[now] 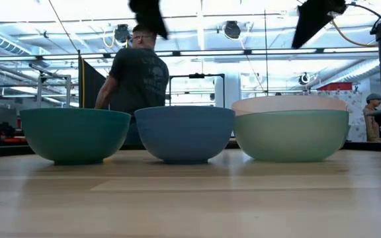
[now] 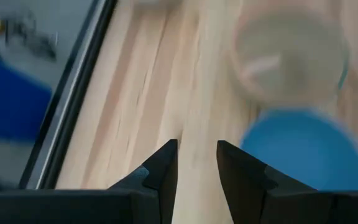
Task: Nest bowls inside each other
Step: Stack the pink transparent bowl on top of the blue transparent bowl
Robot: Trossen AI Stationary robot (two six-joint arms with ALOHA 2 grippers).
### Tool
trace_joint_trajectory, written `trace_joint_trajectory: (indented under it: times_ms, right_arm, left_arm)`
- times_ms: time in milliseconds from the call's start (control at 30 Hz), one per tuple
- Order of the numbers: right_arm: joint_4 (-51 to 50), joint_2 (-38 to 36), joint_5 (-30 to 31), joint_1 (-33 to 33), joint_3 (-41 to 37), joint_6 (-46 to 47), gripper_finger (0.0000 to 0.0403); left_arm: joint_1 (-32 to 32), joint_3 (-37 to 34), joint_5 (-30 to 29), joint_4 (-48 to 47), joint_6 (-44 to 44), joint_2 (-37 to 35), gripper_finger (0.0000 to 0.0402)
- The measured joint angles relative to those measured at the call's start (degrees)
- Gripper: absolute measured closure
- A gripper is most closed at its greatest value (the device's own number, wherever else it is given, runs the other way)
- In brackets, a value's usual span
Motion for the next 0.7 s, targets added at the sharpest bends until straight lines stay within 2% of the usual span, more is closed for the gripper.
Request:
trace_joint_trajectory:
  times_ms: [200, 333, 433, 533, 700]
  right_arm:
    - [14.61, 0.01, -6.63, -8.55, -5.53, -12.65, 0.0403]
    - [19.65, 0.00, -8.45, -13.38, -9.14, -16.24, 0.0403]
    - [23.71, -0.02, -12.48, -16.67, -11.83, -18.06, 0.0403]
    - [29.02, -0.02, -13.89, -18.05, -14.73, -19.42, 0.0403]
    - [33.92, 0.02, -14.15, -19.52, -18.47, -21.07, 0.0403]
  left_arm:
    - [0.33, -0.02, -0.76, -9.39, -3.25, -4.15, 0.0302]
    - [0.27, -0.04, -0.81, -9.31, -1.77, -5.26, 0.0302]
    - [0.40, -0.04, -3.79, -9.41, -1.77, -5.45, 0.0302]
    - [0.42, -0.04, -6.95, -9.44, -2.16, -5.39, 0.0302]
    - [0.47, -1.34, -7.41, -8.11, -2.24, -5.33, 0.0302]
